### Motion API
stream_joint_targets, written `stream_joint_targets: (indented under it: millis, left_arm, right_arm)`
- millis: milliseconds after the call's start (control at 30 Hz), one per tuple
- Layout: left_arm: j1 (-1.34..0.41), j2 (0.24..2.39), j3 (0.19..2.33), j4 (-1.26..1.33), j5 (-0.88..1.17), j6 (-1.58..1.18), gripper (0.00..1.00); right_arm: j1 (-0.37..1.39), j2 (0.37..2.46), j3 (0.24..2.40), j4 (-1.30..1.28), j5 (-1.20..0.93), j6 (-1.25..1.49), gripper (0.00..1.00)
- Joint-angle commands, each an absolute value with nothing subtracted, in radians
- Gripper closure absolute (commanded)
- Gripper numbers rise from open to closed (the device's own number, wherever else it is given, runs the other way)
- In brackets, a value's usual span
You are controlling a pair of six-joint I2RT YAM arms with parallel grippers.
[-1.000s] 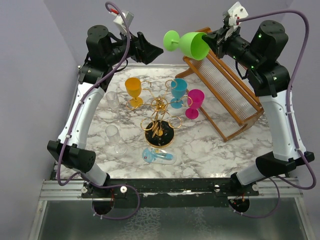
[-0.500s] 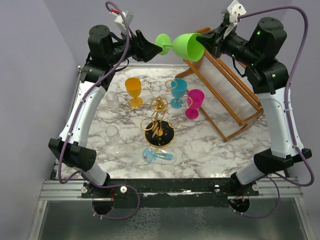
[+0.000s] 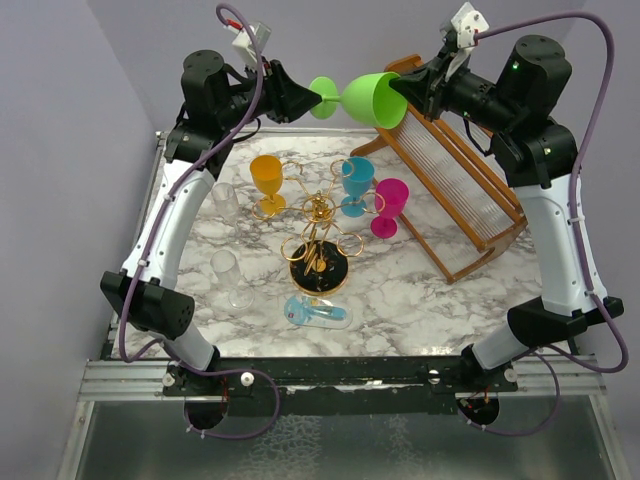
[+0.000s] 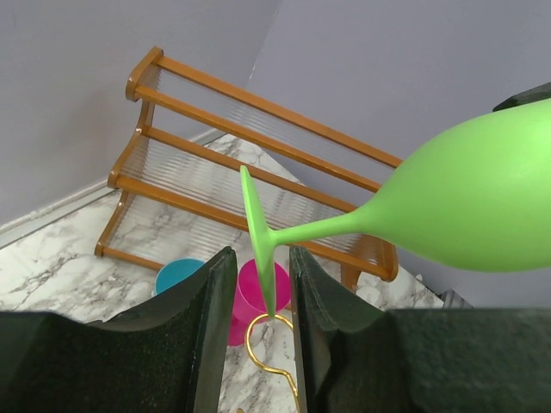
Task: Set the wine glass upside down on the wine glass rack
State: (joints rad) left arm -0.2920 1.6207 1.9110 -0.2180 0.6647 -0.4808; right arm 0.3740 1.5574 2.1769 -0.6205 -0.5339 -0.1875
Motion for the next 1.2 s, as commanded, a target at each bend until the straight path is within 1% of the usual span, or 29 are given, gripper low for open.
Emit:
stream_joint_targets:
  millis: [0,100,233,267,467,533,567,600,633,700,733,767,800,833,900,1000,1100,1167]
  left_arm:
    - [-0.293,1.634,1.924,-0.203,0.659,-0.483,0.70]
    - [-0.293,1.637,1.925,-0.203,0.658,-0.485,0.79]
    - [-0.293,1.634,1.933,-0.216,0.635,-0.478,0.93]
    - [-0.293,1.633,1.935,-0.221,0.632,-0.471,0.94]
    - [-0.292,1.622,1.933,-0.221,0.654,-0.456,0.95]
    - [-0.291,1.619,1.932,-0.219,0.666,-0.454,1.00]
    - [-0.291,1.617,1.932,-0.220,0.669,-0.453,1.00]
    - [-0.288,1.614,1.933,-0.220,0.670,-0.455,1.00]
    - [-0.283,1.611,1.934,-0.219,0.669,-0.453,1.00]
    - [-0.268,1.607,1.940,-0.226,0.655,-0.453,1.00]
    - [-0.256,1.604,1.947,-0.230,0.644,-0.452,1.00]
    - [-0.240,1.602,1.955,-0.236,0.634,-0.453,1.00]
    - [-0.222,1.599,1.961,-0.242,0.623,-0.452,1.00]
    - [-0.201,1.594,1.968,-0.246,0.612,-0.450,1.00]
    - [-0.153,1.580,1.973,-0.259,0.571,-0.436,1.00]
    - [-0.125,1.565,2.001,-0.321,0.445,-0.324,1.00]
    - [-0.126,1.548,2.016,-0.373,0.300,-0.154,1.00]
    - [-0.129,1.541,2.026,-0.398,0.203,-0.020,1.00]
  right_arm:
    - [0.380,1.557,2.209,-0.620,-0.568,-0.176,0.99]
    - [0.379,1.557,2.208,-0.618,-0.567,-0.178,0.99]
    - [0.380,1.553,2.193,-0.613,-0.536,-0.187,0.99]
    - [0.380,1.550,2.189,-0.612,-0.526,-0.192,0.99]
    - [0.380,1.541,2.164,-0.605,-0.493,-0.211,0.99]
    - [0.380,1.539,2.155,-0.601,-0.481,-0.217,0.99]
    - [0.380,1.537,2.149,-0.601,-0.476,-0.221,0.98]
    - [0.380,1.534,2.143,-0.602,-0.472,-0.228,0.95]
    - [0.380,1.531,2.136,-0.604,-0.467,-0.237,0.87]
    - [0.380,1.520,2.123,-0.611,-0.451,-0.262,0.67]
    - [0.380,1.514,2.116,-0.616,-0.442,-0.274,0.54]
    - [0.380,1.507,2.107,-0.621,-0.431,-0.286,0.39]
    - [0.379,1.500,2.097,-0.626,-0.415,-0.297,0.28]
    - [0.380,1.491,2.083,-0.627,-0.398,-0.307,0.22]
    - [0.380,1.472,2.055,-0.631,-0.354,-0.331,0.15]
    - [0.380,1.448,2.019,-0.638,-0.315,-0.367,0.11]
    - [0.379,1.424,1.986,-0.645,-0.296,-0.395,0.06]
    - [0.380,1.411,1.966,-0.651,-0.295,-0.411,0.04]
